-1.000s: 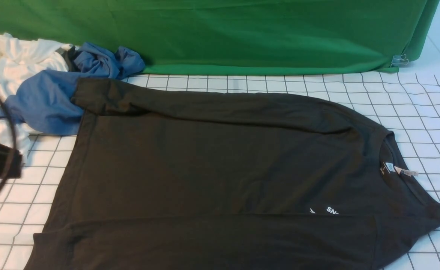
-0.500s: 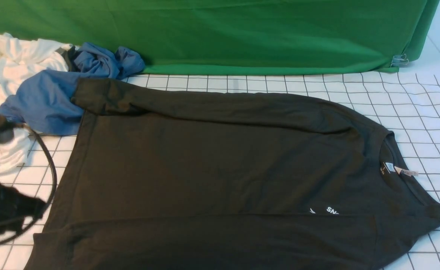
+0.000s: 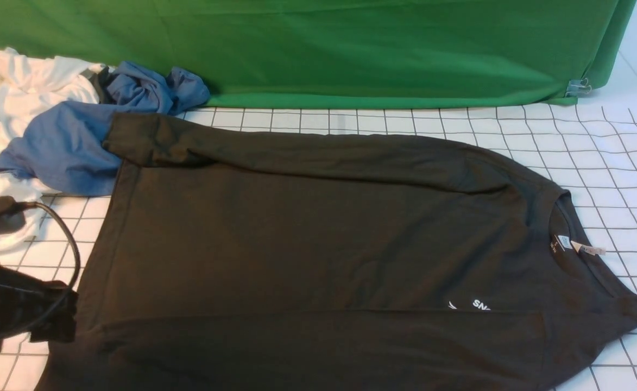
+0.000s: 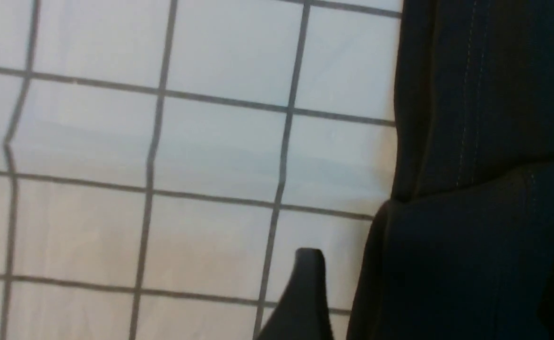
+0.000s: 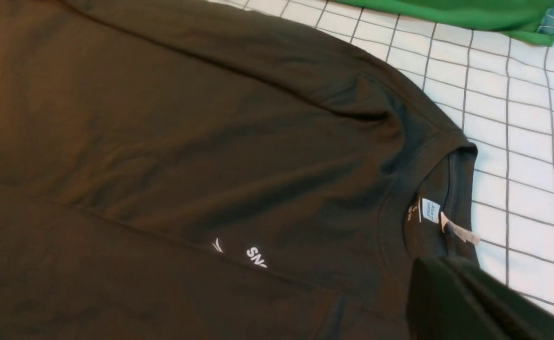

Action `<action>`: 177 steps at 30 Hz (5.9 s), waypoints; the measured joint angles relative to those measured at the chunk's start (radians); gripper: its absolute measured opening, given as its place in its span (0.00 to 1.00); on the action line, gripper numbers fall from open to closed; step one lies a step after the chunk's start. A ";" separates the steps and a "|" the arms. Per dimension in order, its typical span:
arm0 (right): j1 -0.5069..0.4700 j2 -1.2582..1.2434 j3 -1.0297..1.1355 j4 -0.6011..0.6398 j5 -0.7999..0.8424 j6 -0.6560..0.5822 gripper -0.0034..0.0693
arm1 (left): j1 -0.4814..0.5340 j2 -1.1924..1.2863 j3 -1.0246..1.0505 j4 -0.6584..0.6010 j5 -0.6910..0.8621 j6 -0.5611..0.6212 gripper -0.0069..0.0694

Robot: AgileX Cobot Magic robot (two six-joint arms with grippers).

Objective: Fold a long-sleeved shirt over a white checkered tablecloth.
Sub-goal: 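Grasp the left edge of the dark T-shirt lying flat on the table, then fold the left side of the black T-shirt inward over its body, then grab the top left corner of the dark shirt with the left gripper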

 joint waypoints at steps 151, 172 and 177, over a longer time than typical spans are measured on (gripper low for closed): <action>0.006 0.020 0.000 -0.023 -0.112 0.000 0.15 | -0.100 0.861 -1.222 0.159 0.078 -0.136 0.06; 0.006 0.020 0.000 -0.023 -0.092 0.000 0.16 | -0.100 0.870 -1.273 0.212 0.115 -0.076 0.44; 0.006 0.020 0.000 -0.023 -0.090 0.000 0.16 | -0.100 0.907 -1.273 0.229 0.113 -0.103 0.73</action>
